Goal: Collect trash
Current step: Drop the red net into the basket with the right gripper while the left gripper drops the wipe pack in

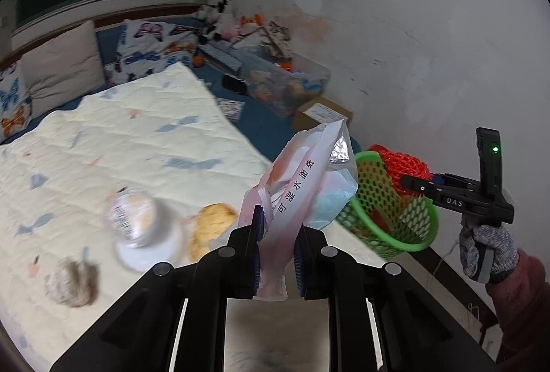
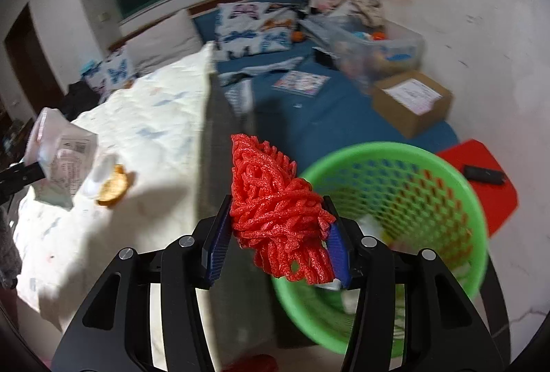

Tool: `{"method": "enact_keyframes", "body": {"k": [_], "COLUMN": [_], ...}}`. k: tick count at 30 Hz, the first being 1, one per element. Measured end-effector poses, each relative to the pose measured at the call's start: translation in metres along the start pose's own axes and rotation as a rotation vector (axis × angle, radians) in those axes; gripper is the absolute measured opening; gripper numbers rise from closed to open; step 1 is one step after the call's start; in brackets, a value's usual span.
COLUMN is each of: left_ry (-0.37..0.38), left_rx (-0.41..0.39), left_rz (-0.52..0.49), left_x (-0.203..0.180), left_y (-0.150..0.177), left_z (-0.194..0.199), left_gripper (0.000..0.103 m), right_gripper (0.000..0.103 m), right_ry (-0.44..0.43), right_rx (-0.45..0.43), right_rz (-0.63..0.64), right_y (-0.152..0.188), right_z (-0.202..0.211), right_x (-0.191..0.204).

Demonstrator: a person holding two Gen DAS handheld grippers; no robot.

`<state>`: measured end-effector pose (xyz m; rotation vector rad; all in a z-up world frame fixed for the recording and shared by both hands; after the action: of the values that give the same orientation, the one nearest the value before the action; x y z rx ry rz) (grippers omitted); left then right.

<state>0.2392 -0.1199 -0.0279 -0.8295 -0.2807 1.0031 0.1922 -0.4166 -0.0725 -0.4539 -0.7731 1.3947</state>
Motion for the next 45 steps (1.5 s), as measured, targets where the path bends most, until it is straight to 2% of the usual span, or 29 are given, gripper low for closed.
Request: {"method": "enact_keyframes", "body": {"k": [8,16,17,19,21,35,45], "left_ry": [0.060,0.116,0.121,0.131,0.142,0.192,0.225], "left_rx": [0.033,0.059,0.062,0.068,0.074,0.155,0.203], "left_rz": [-0.059,-0.120,-0.127,-0.141,-0.147,-0.180,-0.177], "left_x": [-0.048,-0.099,-0.104,-0.116,-0.124,-0.186,-0.212], "left_y": [-0.014,-0.022,-0.023,-0.025,-0.027,-0.032,-0.035], "left_z": [-0.029,-0.054,-0.057,-0.063,-0.069,-0.124,-0.155], "left_gripper": [0.015,0.015,0.015,0.015,0.015,0.015,0.017], "right_gripper": [0.053,0.060,0.060,0.070,0.073,0.073,0.073], "right_ry": [0.108,0.142,0.145,0.145,0.148,0.148,0.144], "right_rx": [0.005,-0.001,-0.004,-0.009,-0.017,-0.080,-0.113], "right_rz": [-0.095,-0.167,-0.171,-0.177,-0.181,-0.180,-0.207], "right_y": [0.017,0.028,0.029,0.031,0.033,0.043,0.053], "right_z": [0.011,0.018,0.020,0.024,0.029,0.066,0.085], "right_x": [-0.066,-0.105,-0.107,-0.109,-0.111,-0.113,-0.122]}}
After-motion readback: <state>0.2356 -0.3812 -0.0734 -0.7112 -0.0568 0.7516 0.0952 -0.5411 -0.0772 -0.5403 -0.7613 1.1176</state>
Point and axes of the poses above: each gripper's, at about its wrist camera, not at the fingertips, and z roughly against the way its jaws point, x to its left, y to its underside, the point moved 4 cm from there along -z, roughly the way its jaws point, and after that the axes turned 5 degrees about -y, right-handed, at the moved point
